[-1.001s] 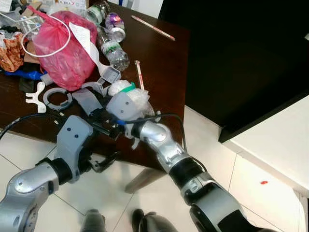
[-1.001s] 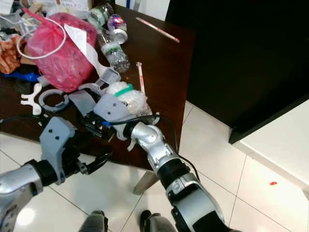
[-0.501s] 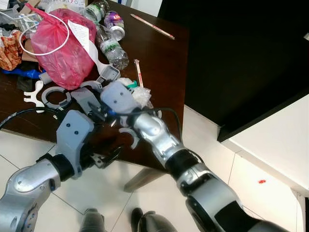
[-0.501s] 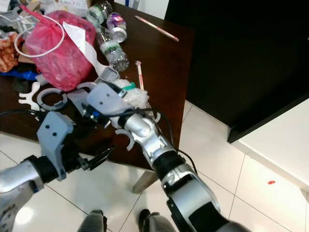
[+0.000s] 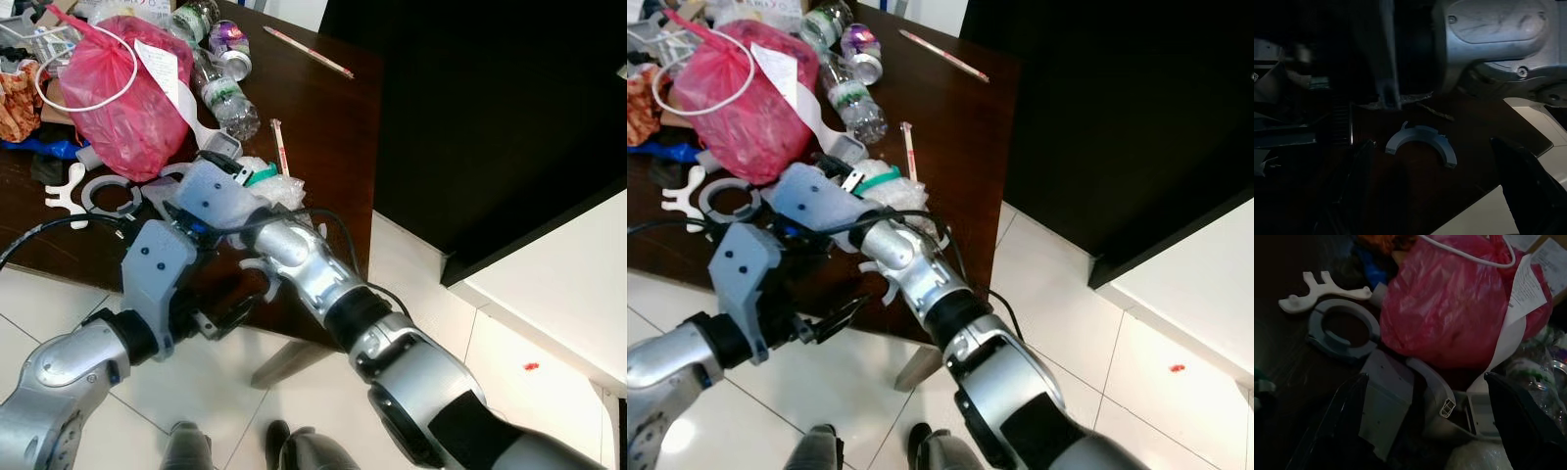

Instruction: Picking trash to rubbish bin

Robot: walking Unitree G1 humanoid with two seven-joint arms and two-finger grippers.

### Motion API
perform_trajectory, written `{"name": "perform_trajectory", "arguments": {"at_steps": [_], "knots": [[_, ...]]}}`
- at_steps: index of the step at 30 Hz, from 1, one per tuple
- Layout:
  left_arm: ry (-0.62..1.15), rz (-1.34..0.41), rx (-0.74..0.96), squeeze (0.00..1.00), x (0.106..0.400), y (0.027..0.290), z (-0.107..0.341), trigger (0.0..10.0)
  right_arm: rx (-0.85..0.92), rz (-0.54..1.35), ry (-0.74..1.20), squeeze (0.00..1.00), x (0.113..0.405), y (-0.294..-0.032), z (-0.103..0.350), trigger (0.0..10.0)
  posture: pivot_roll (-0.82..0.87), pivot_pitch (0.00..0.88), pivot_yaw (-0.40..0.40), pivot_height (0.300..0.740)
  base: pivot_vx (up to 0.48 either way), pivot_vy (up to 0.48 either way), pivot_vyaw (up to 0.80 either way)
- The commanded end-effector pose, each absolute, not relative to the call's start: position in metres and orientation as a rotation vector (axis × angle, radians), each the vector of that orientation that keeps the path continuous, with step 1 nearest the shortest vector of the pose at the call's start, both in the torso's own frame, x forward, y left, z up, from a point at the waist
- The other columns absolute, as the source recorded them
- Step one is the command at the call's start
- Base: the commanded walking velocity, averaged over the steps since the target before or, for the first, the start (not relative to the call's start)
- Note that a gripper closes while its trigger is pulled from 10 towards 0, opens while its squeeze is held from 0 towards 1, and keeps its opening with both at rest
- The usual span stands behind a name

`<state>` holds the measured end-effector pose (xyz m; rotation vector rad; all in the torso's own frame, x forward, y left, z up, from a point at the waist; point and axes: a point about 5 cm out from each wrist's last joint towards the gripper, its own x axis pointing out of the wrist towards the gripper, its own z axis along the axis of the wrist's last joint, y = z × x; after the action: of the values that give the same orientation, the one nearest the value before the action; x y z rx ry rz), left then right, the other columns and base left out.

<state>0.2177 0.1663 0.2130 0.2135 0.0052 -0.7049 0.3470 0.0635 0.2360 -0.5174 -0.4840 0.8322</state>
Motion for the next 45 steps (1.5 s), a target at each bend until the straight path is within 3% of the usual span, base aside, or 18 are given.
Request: {"name": "perform_trajectory", "arguments": {"at_steps": [1,8,16,22,26,33,41,45], "knots": [[-0.012,-0.745,0.185,0.00,0.213,0.158,0.214,10.0,-0.489,0.788,-0.413,0.00,0.353,0.059,0.230,10.0,0.30,0.264,-0.251,0.740,0.000,0.000,0.00],[-0.039,-0.740,0.152,0.00,0.205,0.164,0.218,10.0,-0.354,0.718,-0.329,0.00,0.372,0.038,0.243,10.0,0.30,0.262,-0.254,0.740,0.000,0.000,0.00],[-0.004,-0.734,0.136,0.00,0.196,0.166,0.210,10.0,-0.355,0.669,-0.237,0.00,0.389,0.011,0.245,10.0,0.30,0.257,-0.254,0.740,0.000,0.000,0.00],[0.001,-0.742,0.134,0.00,0.196,0.166,0.210,10.0,-0.357,0.687,-0.144,0.00,0.393,0.004,0.239,10.0,0.30,0.252,-0.251,0.740,0.000,0.000,0.00],[0.007,-0.758,0.129,0.00,0.197,0.165,0.209,10.0,-0.225,0.731,-0.066,0.00,0.398,-0.004,0.248,10.0,0.29,0.248,-0.244,0.740,0.000,0.000,0.00],[0.007,-0.768,0.131,0.00,0.198,0.165,0.209,10.0,-0.185,0.735,-0.036,0.00,0.403,-0.015,0.257,10.0,0.29,0.238,-0.239,0.740,0.000,0.000,0.00],[0.000,-0.785,0.138,0.00,0.201,0.164,0.211,10.0,-0.543,0.825,0.067,0.00,0.401,-0.028,0.236,10.0,0.28,0.218,-0.236,0.740,0.000,0.000,0.00],[-0.001,-0.789,0.139,0.00,0.201,0.163,0.211,10.0,-0.567,0.844,0.093,0.00,0.400,-0.029,0.232,10.0,0.28,0.218,-0.236,0.740,0.000,0.000,0.00]]}}
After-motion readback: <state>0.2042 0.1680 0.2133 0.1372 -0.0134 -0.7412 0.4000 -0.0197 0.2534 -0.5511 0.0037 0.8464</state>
